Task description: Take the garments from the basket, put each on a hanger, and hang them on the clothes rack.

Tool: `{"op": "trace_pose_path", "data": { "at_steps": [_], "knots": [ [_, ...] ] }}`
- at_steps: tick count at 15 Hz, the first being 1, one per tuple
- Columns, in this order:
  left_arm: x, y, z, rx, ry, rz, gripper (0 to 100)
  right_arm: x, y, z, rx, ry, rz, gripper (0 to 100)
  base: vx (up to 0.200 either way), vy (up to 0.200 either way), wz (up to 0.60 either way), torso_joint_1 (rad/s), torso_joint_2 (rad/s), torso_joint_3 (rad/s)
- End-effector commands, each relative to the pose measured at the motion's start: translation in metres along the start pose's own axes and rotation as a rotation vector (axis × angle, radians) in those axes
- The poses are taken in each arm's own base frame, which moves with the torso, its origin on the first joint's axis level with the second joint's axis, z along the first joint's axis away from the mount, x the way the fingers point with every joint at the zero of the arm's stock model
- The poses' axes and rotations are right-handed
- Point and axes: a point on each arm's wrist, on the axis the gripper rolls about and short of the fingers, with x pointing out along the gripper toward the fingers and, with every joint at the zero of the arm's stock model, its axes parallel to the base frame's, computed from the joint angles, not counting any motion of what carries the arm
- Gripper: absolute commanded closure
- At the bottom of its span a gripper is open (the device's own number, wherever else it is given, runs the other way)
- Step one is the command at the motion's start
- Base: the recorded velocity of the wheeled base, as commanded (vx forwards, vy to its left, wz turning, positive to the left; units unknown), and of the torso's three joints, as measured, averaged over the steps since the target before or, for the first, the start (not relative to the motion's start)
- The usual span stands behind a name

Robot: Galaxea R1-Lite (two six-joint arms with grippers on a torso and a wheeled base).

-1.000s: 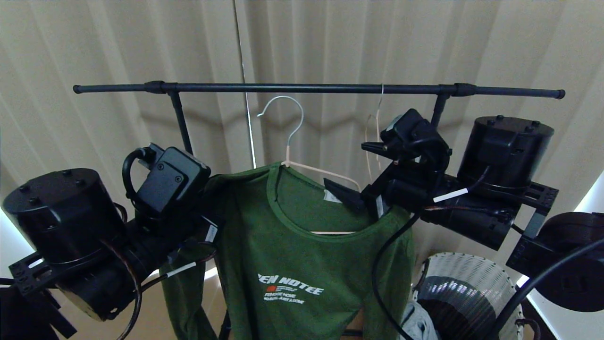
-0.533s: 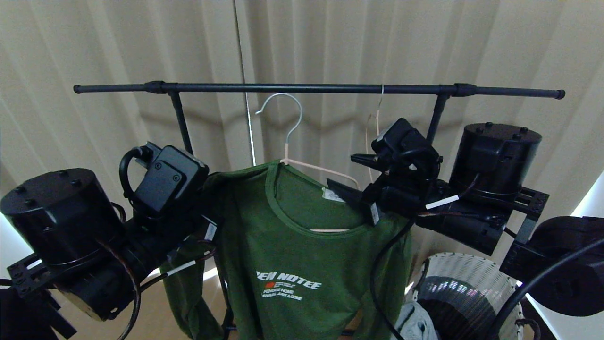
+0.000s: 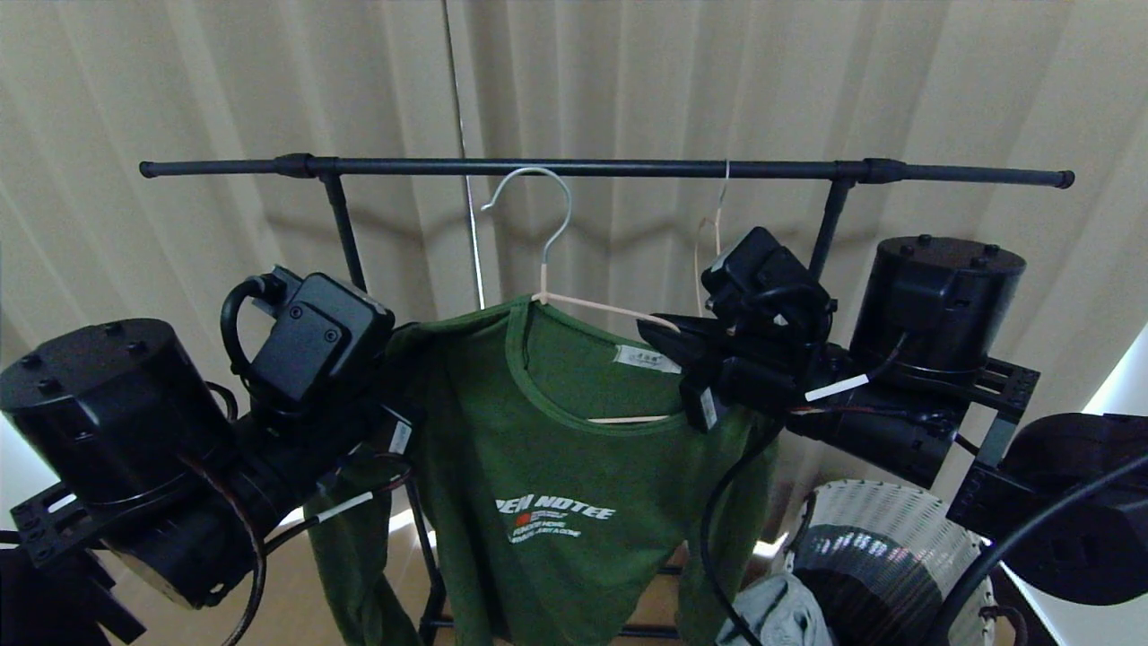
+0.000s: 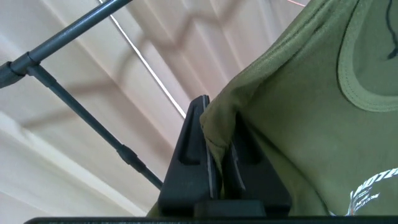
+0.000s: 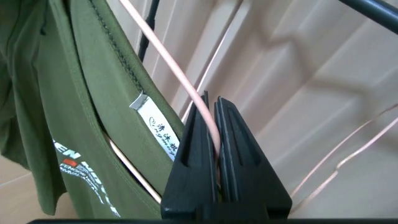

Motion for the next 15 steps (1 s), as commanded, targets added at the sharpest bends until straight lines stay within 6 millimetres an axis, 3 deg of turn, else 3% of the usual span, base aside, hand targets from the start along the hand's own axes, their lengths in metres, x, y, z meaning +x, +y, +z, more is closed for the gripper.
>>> {"op": "trace_pose_path", "data": {
  "at_steps": [1,5,6,8,15],
  "knots": [
    [0.0,-0.001,-0.001,0.001,0.002,-0.003,100,-0.001,0.0,0.001,-0.001,-0.003,-0.007,100,0.0,0.0,0.0,0.0,0.0,0.0],
    [-0.005,-0.003,-0.004,-0.007,0.013,-0.014,100,-0.003,0.004,0.003,-0.001,-0.006,0.0,100,0.0,0.0,0.0,0.0,0.0,0.0],
    [-0.007,-0.006,-0.004,-0.01,0.002,-0.022,0,-0.003,0.004,0.002,0.0,-0.002,-0.012,100,0.0,0.0,0.0,0.0,0.0,0.0],
    [-0.012,-0.007,-0.004,-0.03,-0.027,-0.017,0,-0.007,0.002,0.005,0.001,-0.008,-0.033,100,0.0,0.0,0.0,0.0,0.0,0.0],
    [-0.058,0.005,-0.005,-0.065,-0.076,0.006,0,-0.038,-0.024,0.004,0.01,0.003,-0.143,100,0.0,0.0,0.0,0.0,0.0,0.0]
  ]
}}
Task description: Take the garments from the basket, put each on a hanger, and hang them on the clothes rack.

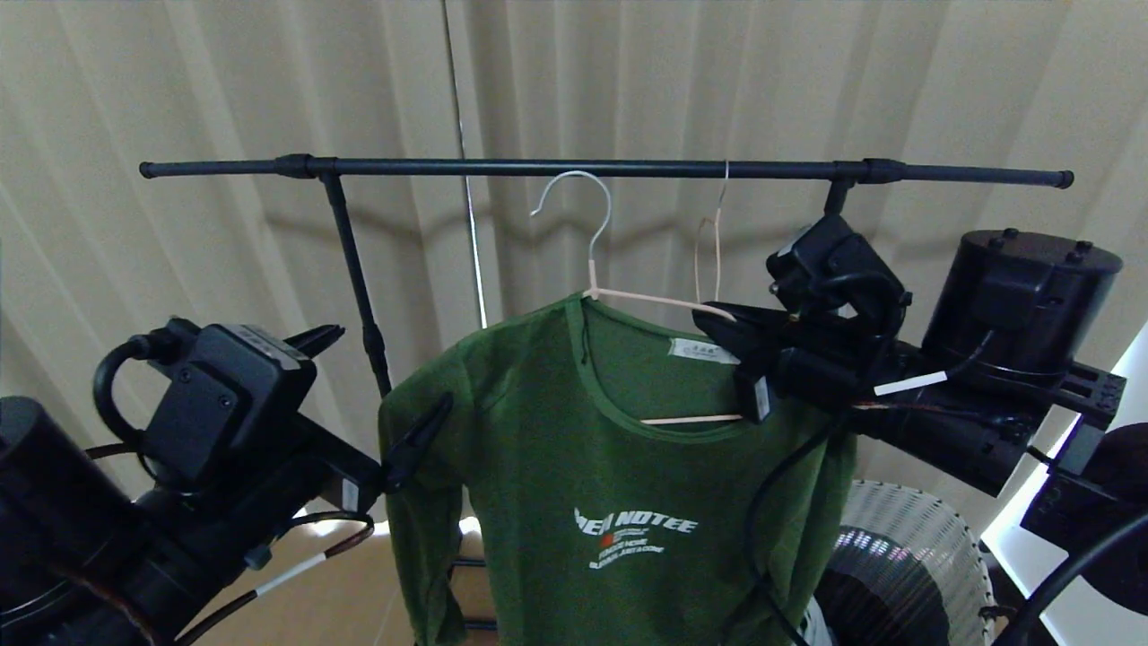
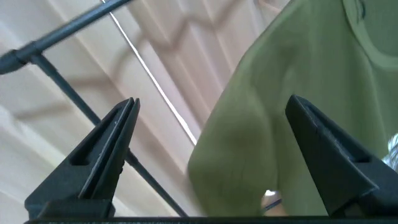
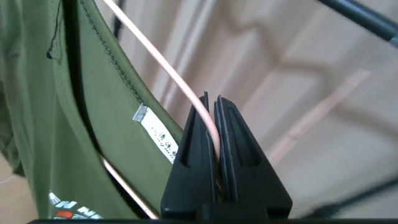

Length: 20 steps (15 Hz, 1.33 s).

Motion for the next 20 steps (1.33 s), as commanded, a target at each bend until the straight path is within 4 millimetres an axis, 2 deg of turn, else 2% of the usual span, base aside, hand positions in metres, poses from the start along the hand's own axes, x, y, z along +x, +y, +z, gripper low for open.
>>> {"op": "trace_pose_path", "data": {
  "at_steps": [1,2,4,6,11,14,15,20],
  "knots": [
    [-0.019,0.005,-0.001,-0.008,-0.008,0.015,0,-0.013,-0.013,0.006,0.002,-0.028,-0.046,100,0.0,0.0,0.0,0.0,0.0,0.0],
    [-0.021,0.005,-0.005,-0.013,0.01,0.015,0,-0.014,-0.014,0.008,0.002,-0.038,-0.051,100,0.0,0.0,0.0,0.0,0.0,0.0],
    [-0.033,0.002,-0.028,-0.054,0.108,-0.001,0,-0.025,-0.016,0.01,0.002,-0.066,-0.064,100,0.0,0.0,0.0,0.0,0.0,0.0],
    [-0.034,0.0,-0.037,-0.081,0.158,-0.004,0,-0.033,-0.016,0.012,0.003,-0.076,-0.064,100,0.0,0.0,0.0,0.0,0.0,0.0],
    [-0.011,-0.004,-0.064,-0.137,0.29,0.009,0,-0.048,-0.018,0.021,0.002,-0.117,-0.067,100,0.0,0.0,0.0,0.0,0.0,0.0],
    [0.0,-0.006,-0.065,-0.145,0.257,0.012,0,-0.055,-0.016,0.02,0.002,-0.121,-0.06,100,0.0,0.0,0.0,0.0,0.0,0.0],
    [0.002,-0.007,-0.066,-0.149,0.234,-0.002,100,-0.058,-0.015,0.021,0.001,-0.124,-0.059,100,0.0,0.0,0.0,0.0,0.0,0.0],
    [0.006,-0.008,-0.07,-0.151,0.235,-0.004,100,-0.057,-0.015,0.021,0.001,-0.122,-0.06,100,0.0,0.0,0.0,0.0,0.0,0.0]
  ]
}}
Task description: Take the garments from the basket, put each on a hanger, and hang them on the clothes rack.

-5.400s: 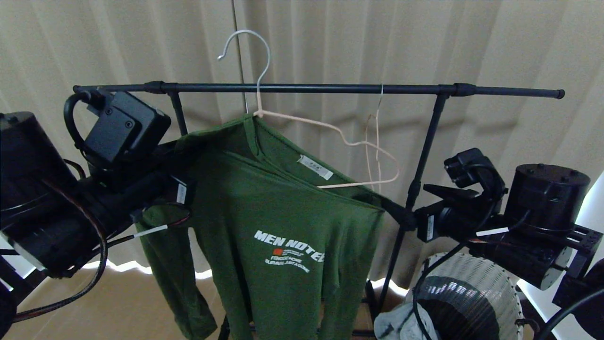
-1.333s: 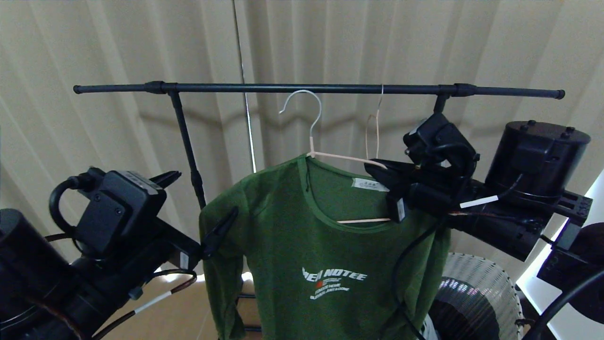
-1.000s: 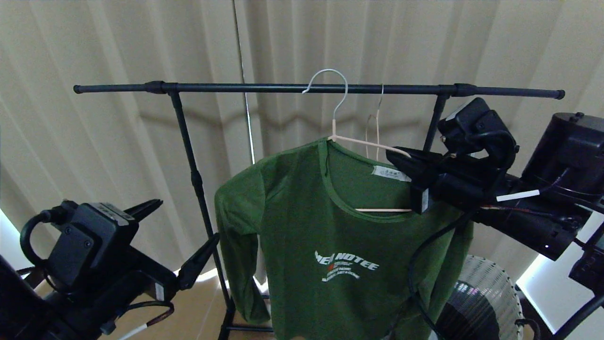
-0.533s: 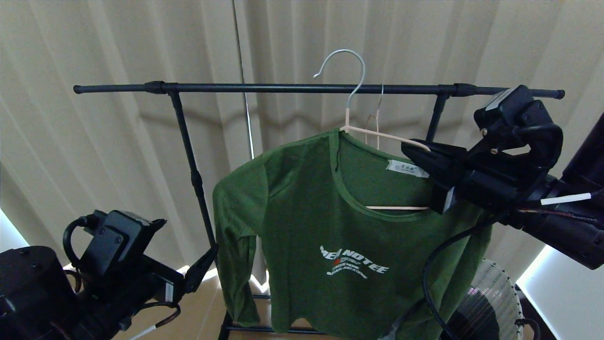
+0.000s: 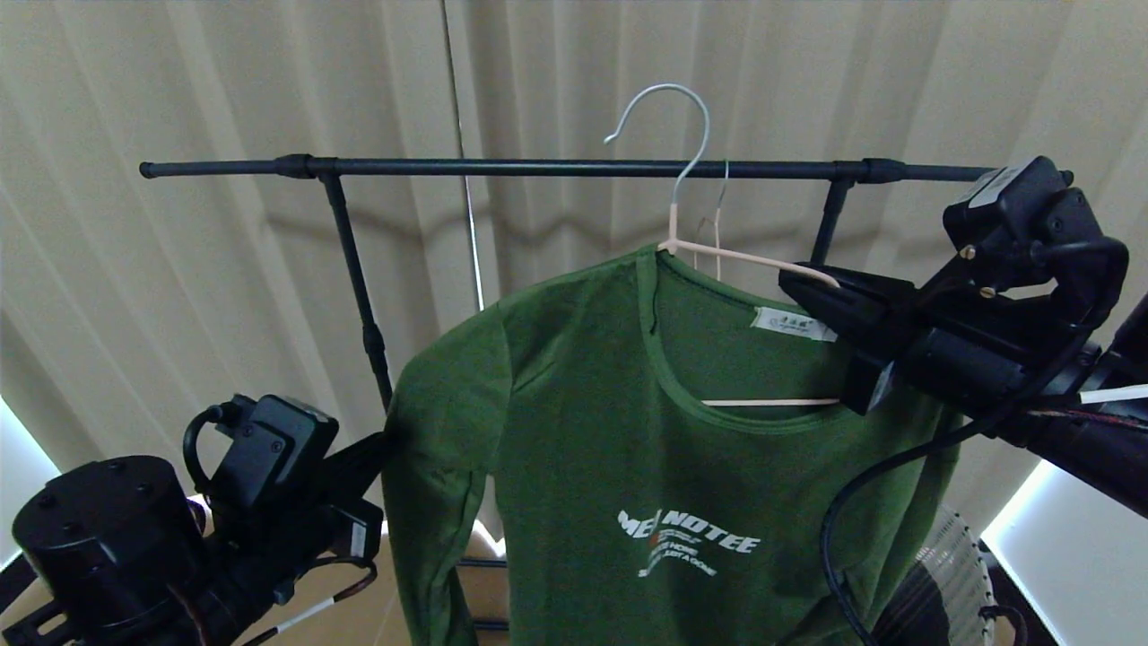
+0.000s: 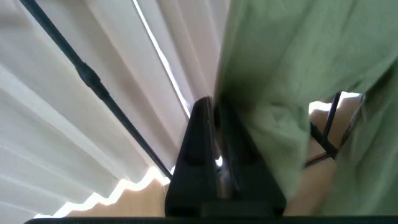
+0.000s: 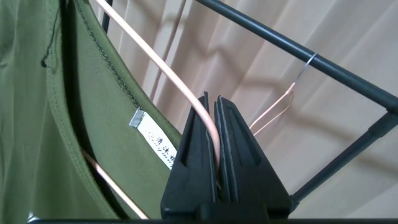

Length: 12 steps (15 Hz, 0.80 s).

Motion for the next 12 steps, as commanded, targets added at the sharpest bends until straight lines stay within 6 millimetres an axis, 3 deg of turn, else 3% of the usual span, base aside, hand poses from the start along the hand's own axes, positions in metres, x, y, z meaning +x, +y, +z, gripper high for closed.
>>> {"op": "trace_pose_path", "data": {
  "at_steps": [1,3,6,9,10,12],
  "knots": [
    [0.001,0.002,-0.005,-0.001,0.015,0.012,100,0.0,0.0,0.0,-0.001,0.001,-0.002,100,0.0,0.0,0.0,0.0,0.0,0.0],
    [-0.002,0.01,-0.009,-0.005,0.023,0.051,100,0.0,-0.001,0.0,-0.002,0.002,-0.007,100,0.0,0.0,0.0,0.0,0.0,0.0],
    [-0.009,0.04,-0.023,-0.003,0.082,0.2,100,0.0,-0.008,-0.003,-0.003,0.013,-0.037,100,0.0,0.0,0.0,0.0,0.0,0.0],
    [-0.012,0.039,-0.023,0.0,0.08,0.197,100,0.001,-0.008,-0.003,-0.003,0.016,-0.038,100,0.0,0.0,0.0,0.0,0.0,0.0],
    [-0.014,0.035,-0.022,0.002,0.071,0.179,0,0.001,-0.008,-0.003,-0.003,0.016,-0.038,100,0.0,0.0,0.0,0.0,0.0,0.0],
    [-0.018,0.033,-0.02,0.002,0.058,0.166,0,0.0,-0.008,-0.004,-0.003,0.022,-0.042,100,0.0,0.0,0.0,0.0,0.0,0.0]
  ]
}}
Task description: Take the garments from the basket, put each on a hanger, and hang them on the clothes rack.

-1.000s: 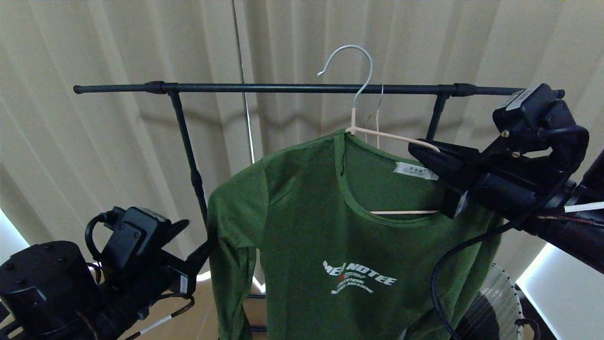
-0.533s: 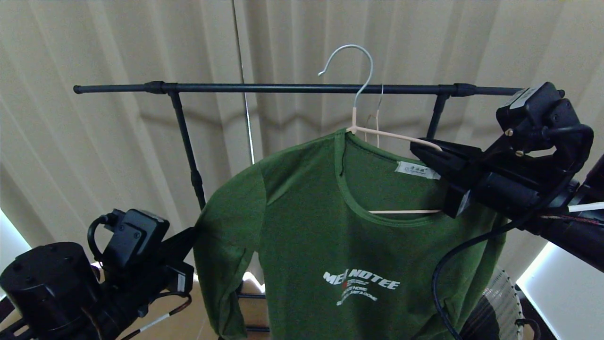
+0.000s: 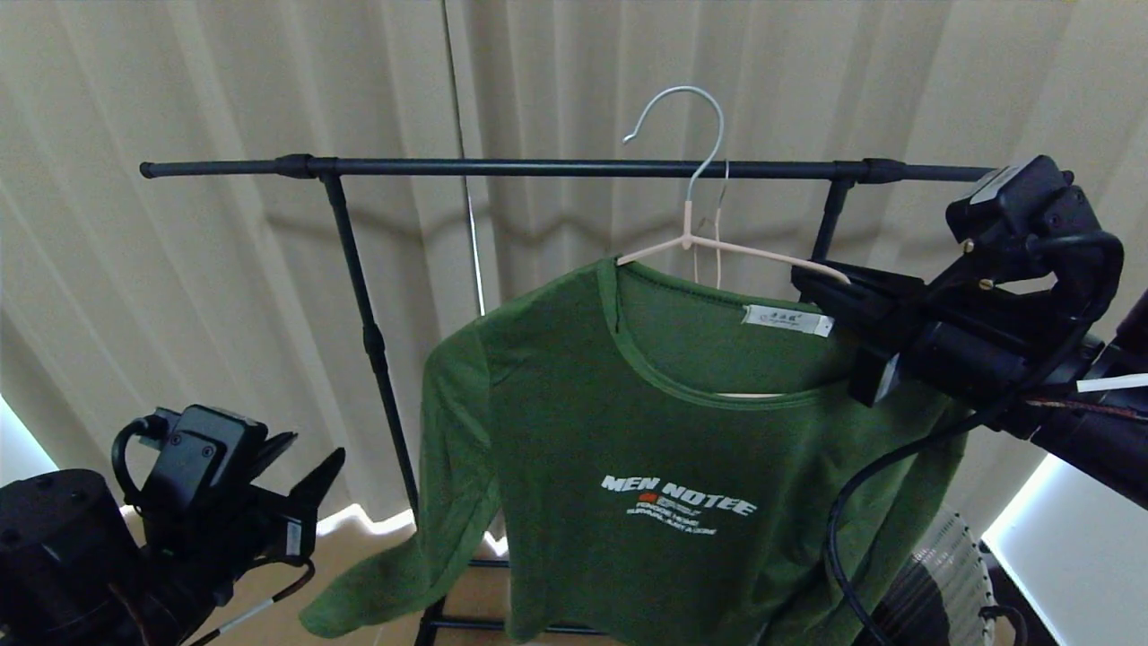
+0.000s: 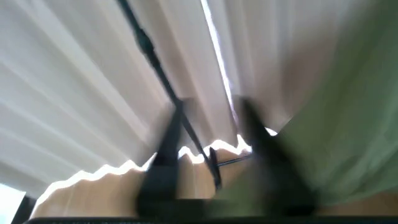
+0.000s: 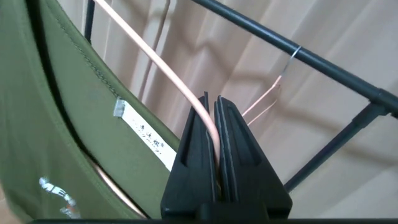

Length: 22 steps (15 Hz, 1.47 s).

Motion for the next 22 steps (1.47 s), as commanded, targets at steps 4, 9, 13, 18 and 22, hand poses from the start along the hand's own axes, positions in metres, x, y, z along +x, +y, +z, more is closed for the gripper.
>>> {"op": "trace_pose_path", "data": {
  "at_steps": [4,9,13,18,22],
  "knots": [
    [-0.026,0.007,0.022,-0.006,-0.171,-0.059,0,0.003,-0.005,-0.013,-0.005,0.079,-0.073,100,0.0,0.0,0.0,0.0,0.0,0.0],
    [-0.063,0.021,0.047,0.022,-0.375,0.01,0,0.011,-0.007,-0.024,-0.013,0.192,-0.237,100,0.0,0.0,0.0,0.0,0.0,0.0],
    [-0.098,0.03,0.043,0.07,-0.353,0.06,0,0.013,-0.014,-0.021,-0.007,0.185,-0.272,100,0.0,0.0,0.0,0.0,0.0,0.0],
    [-0.13,0.037,0.053,0.032,-0.223,-0.004,0,0.024,-0.018,-0.024,0.001,0.197,-0.304,100,0.0,0.0,0.0,0.0,0.0,0.0],
    [-0.138,0.038,0.056,-0.042,-0.153,-0.038,0,0.031,-0.018,-0.024,0.007,0.195,-0.302,100,0.0,0.0,0.0,0.0,0.0,0.0]
  ]
}}
